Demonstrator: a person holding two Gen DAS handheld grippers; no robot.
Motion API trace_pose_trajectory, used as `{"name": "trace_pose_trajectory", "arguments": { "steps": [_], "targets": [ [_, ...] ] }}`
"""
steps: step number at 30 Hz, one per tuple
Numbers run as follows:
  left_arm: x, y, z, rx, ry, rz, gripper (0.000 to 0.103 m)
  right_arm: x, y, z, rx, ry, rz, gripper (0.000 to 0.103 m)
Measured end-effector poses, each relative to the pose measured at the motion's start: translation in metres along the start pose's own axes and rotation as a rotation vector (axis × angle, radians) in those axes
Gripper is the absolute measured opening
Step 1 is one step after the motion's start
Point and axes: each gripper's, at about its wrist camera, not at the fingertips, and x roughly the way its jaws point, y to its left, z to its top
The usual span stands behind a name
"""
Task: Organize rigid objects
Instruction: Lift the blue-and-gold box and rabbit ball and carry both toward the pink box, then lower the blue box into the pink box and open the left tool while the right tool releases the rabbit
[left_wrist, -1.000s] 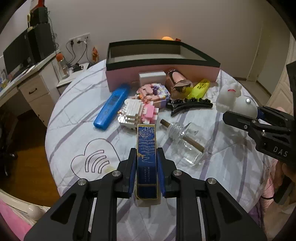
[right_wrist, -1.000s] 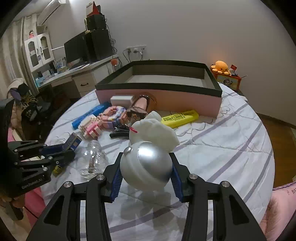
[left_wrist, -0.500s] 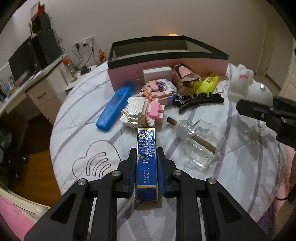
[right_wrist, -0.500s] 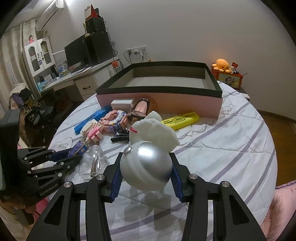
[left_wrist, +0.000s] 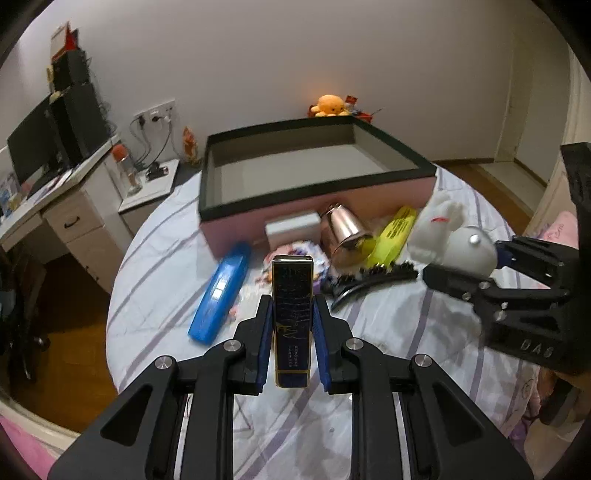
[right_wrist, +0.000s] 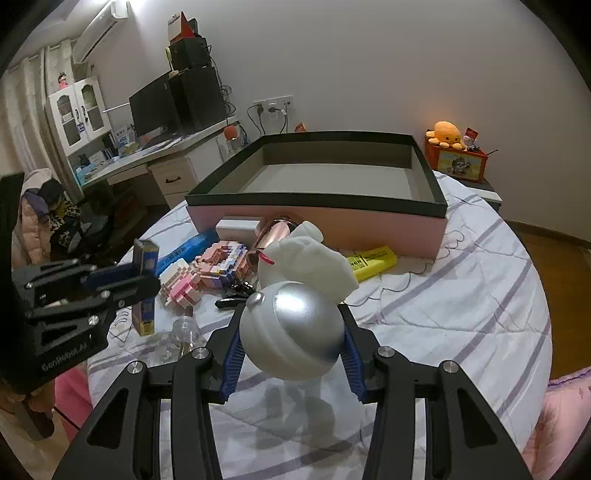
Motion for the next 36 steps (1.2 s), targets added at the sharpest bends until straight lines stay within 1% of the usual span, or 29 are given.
{"name": "trace_pose_trajectory", "arguments": {
  "steps": [6,12,21,24,27,29,34,36],
  "targets": [
    [0.004,-0.003,0.023,0.024,-0.015,-0.003,0.021,0.005,-0.003,0.016,-0.009,-0.012,0.004,0.047],
    [0.011,-0.004,0.054,0.044,-0.044,-0.010,0.021,0.010,-0.012,0.038,-0.017,-0.032,-0.013,0.047],
    [0.041,0.003,0.109,0.048,-0.062,-0.028,0.021,0.033,-0.027,0.084,-0.039,-0.041,-0.035,0.047],
    [0.059,0.006,0.122,0.038,-0.045,-0.039,0.021,0.047,-0.034,0.100,-0.041,-0.024,-0.042,0.047],
    [0.081,0.009,0.132,0.036,-0.012,-0.030,0.021,0.066,-0.039,0.111,-0.043,0.000,-0.047,0.048],
    [0.093,0.012,0.134,0.024,0.006,-0.043,0.021,0.078,-0.043,0.115,-0.045,0.023,-0.053,0.048],
    [0.125,0.021,0.135,0.001,0.078,-0.034,0.021,0.105,-0.049,0.115,-0.049,0.090,-0.058,0.048],
    [0.132,0.023,0.133,-0.007,0.086,-0.032,0.021,0.113,-0.051,0.114,-0.047,0.112,-0.058,0.048]
  ]
}}
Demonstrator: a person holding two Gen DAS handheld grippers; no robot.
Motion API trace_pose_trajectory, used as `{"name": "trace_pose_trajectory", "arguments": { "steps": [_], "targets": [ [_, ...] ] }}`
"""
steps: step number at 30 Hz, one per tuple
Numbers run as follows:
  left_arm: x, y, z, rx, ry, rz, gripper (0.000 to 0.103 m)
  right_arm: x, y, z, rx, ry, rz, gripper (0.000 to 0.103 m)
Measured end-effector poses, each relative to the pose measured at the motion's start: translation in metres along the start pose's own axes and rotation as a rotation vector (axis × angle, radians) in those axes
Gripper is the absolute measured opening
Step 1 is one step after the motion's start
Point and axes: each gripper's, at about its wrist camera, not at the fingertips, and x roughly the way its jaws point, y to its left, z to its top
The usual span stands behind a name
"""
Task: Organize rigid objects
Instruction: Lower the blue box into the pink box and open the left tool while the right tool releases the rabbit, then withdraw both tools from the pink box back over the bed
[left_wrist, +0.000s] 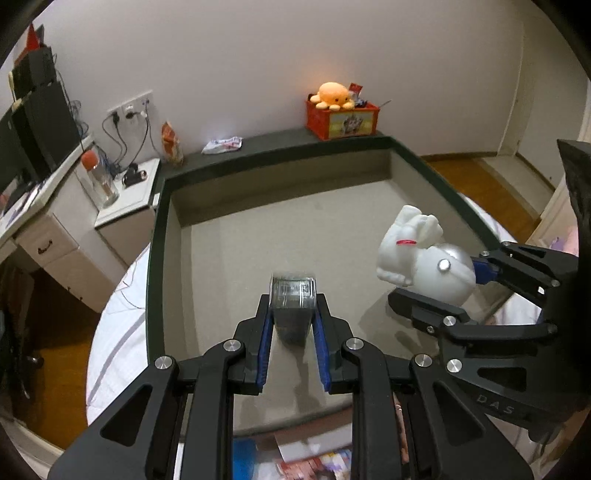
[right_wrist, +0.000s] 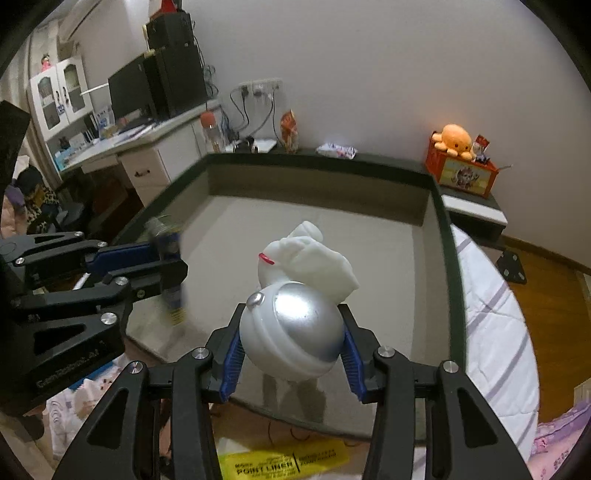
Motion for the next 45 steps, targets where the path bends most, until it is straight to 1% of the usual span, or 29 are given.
{"name": "trace_pose_trajectory", "arguments": {
  "steps": [3,8,13,15,16,17,20,22,23,25,28,30,32,38,39,40,41,45],
  "targets": [
    [0.004,0.002,0.000,-0.011,0.002,-0.016,0.021,0.008,0.000,0.000,0.000,0.020,0.001,0.048],
    [0.012,0.003,-0.002,-0.011,0.029,0.010,0.021,0.012,-0.003,0.000,0.016,0.034,0.017,0.048],
    [0.015,0.007,-0.005,-0.020,0.040,0.009,0.022,0.012,-0.005,-0.001,0.034,0.029,0.023,0.048],
    [0.014,0.007,-0.006,-0.019,0.042,0.016,0.025,0.011,-0.004,0.000,0.043,0.031,0.024,0.048],
    [0.013,0.008,-0.007,-0.019,0.042,0.018,0.031,0.010,-0.005,0.000,0.046,0.030,0.025,0.048],
    [0.012,0.009,-0.008,-0.019,0.042,0.019,0.038,0.009,-0.004,0.000,0.046,0.027,0.025,0.048],
    [0.005,0.012,-0.012,-0.032,0.033,0.020,0.049,0.006,-0.004,0.000,0.049,0.023,0.023,0.049],
    [-0.001,0.013,-0.014,-0.041,0.026,0.021,0.057,0.002,-0.003,0.000,0.048,0.013,0.016,0.063],
    [-0.004,0.014,-0.014,-0.043,0.022,0.030,0.064,-0.001,-0.003,0.000,0.049,0.005,0.007,0.064],
    [-0.012,0.016,-0.017,-0.048,0.009,0.036,0.070,-0.008,-0.002,-0.001,0.052,-0.011,0.015,0.065],
    [-0.027,0.017,-0.021,-0.056,-0.010,0.042,0.070,-0.022,0.001,-0.001,0.048,-0.038,0.014,0.065],
    [-0.039,0.017,-0.024,-0.054,-0.025,0.047,0.073,-0.030,0.003,-0.003,0.045,-0.047,0.008,0.065],
    [-0.053,0.017,-0.028,-0.053,-0.049,0.055,0.079,-0.041,0.004,-0.006,0.045,-0.063,0.005,0.065],
    [-0.100,0.021,-0.051,-0.071,-0.113,0.077,0.084,-0.083,0.008,-0.020,0.043,-0.117,-0.008,0.067],
    [-0.108,0.021,-0.055,-0.071,-0.126,0.083,0.085,-0.089,0.010,-0.023,0.041,-0.128,-0.009,0.069],
    [-0.117,0.021,-0.061,-0.072,-0.140,0.087,0.089,-0.098,0.012,-0.028,0.038,-0.138,-0.010,0.074],
    [-0.123,0.020,-0.065,-0.074,-0.150,0.091,0.094,-0.103,0.015,-0.031,0.036,-0.144,-0.008,0.076],
    [-0.152,0.018,-0.087,-0.083,-0.190,0.092,0.096,-0.128,0.023,-0.050,0.036,-0.173,0.016,0.077]
  ]
}}
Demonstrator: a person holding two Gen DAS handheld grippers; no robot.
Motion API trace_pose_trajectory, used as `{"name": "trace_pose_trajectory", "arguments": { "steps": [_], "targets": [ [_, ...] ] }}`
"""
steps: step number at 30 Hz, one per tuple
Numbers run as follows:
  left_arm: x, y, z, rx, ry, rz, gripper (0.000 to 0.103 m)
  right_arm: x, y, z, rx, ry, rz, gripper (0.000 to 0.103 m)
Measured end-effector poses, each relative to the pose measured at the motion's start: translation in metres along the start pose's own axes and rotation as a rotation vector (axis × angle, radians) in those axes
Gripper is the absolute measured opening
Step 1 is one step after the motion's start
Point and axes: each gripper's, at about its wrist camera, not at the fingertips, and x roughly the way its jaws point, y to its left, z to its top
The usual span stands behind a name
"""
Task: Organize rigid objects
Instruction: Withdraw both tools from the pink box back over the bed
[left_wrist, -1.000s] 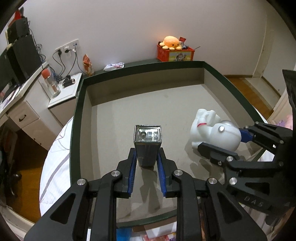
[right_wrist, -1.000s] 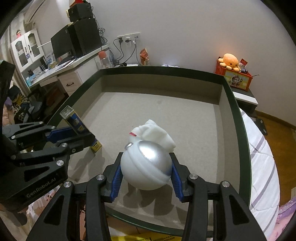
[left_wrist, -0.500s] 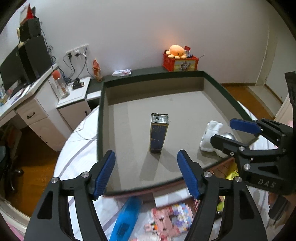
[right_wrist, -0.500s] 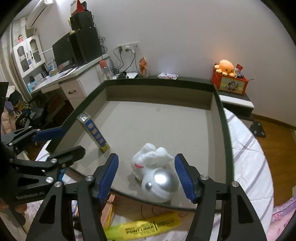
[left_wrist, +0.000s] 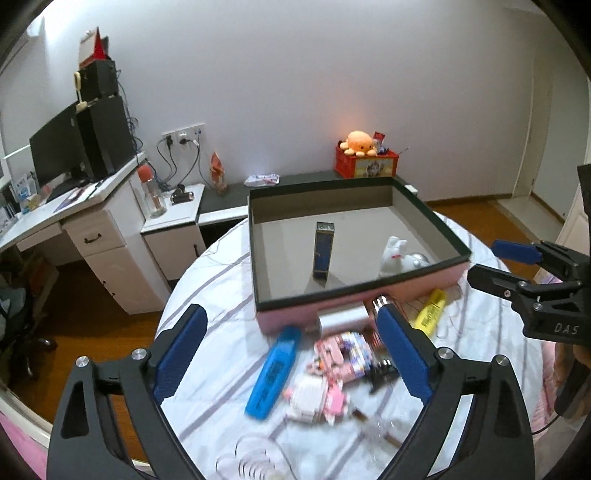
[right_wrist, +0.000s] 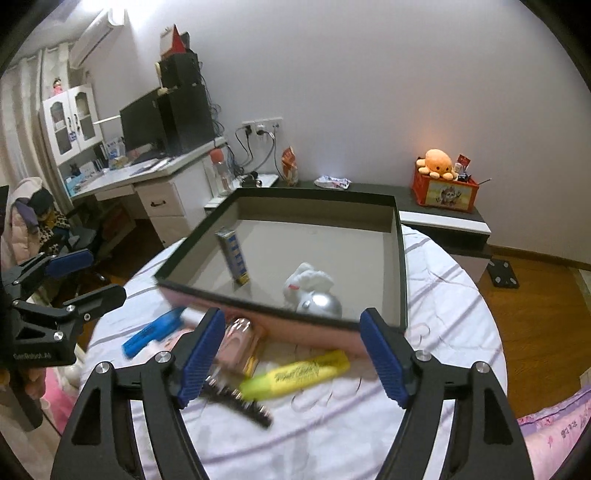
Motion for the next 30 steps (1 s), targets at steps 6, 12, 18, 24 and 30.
{"name": "trace_pose_trajectory", "arguments": {
  "steps": [6,12,18,24,30],
  "targets": [
    [-0.028,-0.001,-0.034,-0.036,-0.007,-0.009,0.101,-0.023,0.005,-0.031,0.030,-0.004,0.010,0.078],
    [-0.029,-0.010,-0.069,-0.058,0.052,-0.026,0.101,-0.020,0.007,-0.066,0.063,0.051,0.000,0.078],
    [-0.025,-0.018,-0.090,-0.062,0.098,-0.040,0.101,-0.009,0.007,-0.093,0.089,0.108,-0.008,0.078],
    [-0.019,-0.026,-0.100,-0.049,0.131,-0.039,0.101,-0.002,0.010,-0.104,0.075,0.134,-0.040,0.078],
    [-0.012,-0.033,-0.105,-0.037,0.163,-0.029,0.101,0.001,0.005,-0.112,0.089,0.153,-0.038,0.078]
  ]
}}
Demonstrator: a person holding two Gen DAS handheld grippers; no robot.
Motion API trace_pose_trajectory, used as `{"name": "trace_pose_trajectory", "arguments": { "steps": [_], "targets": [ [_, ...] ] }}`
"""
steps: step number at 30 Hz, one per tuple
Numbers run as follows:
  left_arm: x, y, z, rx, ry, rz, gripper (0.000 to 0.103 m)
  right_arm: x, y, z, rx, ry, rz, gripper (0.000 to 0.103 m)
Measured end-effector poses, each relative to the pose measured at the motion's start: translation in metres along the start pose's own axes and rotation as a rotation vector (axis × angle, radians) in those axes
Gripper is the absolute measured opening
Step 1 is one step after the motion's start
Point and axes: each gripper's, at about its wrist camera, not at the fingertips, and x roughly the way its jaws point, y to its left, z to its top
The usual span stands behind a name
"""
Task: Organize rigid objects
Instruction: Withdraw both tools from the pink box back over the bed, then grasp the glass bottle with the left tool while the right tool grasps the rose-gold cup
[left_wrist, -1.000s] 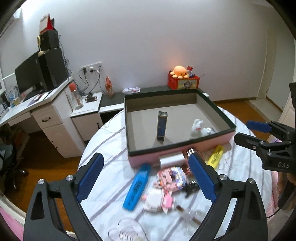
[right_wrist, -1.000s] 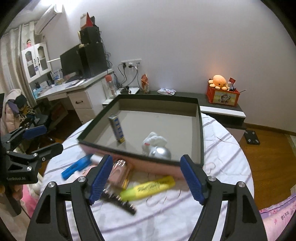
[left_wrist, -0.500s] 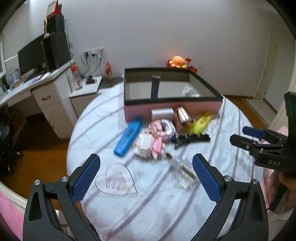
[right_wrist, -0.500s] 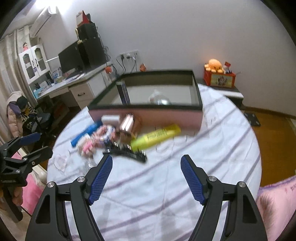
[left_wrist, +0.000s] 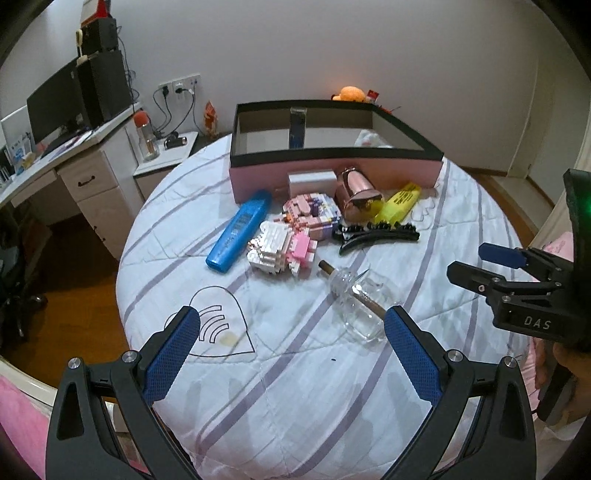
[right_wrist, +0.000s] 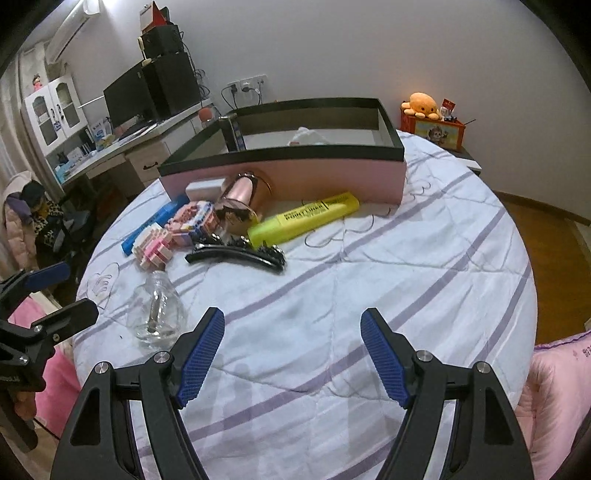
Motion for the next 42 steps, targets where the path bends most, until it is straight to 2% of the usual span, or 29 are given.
{"name": "trace_pose_trajectory", "arguments": {
  "steps": [10,26,30,31,34,37,42],
  "targets": [
    [0.018,-0.020,0.001,0.003,0.042,-0.046,0.101,0.007,-0.009,-0.008,0.003,0.020,0.008,0.078],
    [0.057,-0.050,0.007,0.011,0.107,-0.006,0.100,0.011,-0.024,-0.007,0.002,-0.010,0.032,0.079],
    [0.064,-0.050,0.005,0.021,0.106,-0.005,0.090,0.012,-0.023,-0.008,-0.005,-0.015,0.030,0.081],
    [0.063,-0.049,0.005,0.019,0.094,-0.007,0.081,0.012,-0.023,-0.008,-0.007,-0.015,0.030,0.081],
    [0.060,-0.046,0.006,0.035,0.085,-0.032,0.066,0.013,-0.021,-0.009,-0.013,-0.016,0.023,0.082],
    [0.056,-0.041,0.005,0.033,0.083,-0.067,0.054,0.013,-0.021,-0.008,-0.016,-0.014,0.014,0.082],
    [0.050,-0.031,0.004,0.001,0.080,-0.107,0.054,0.013,-0.016,-0.007,-0.015,-0.008,-0.009,0.082]
  ]
}}
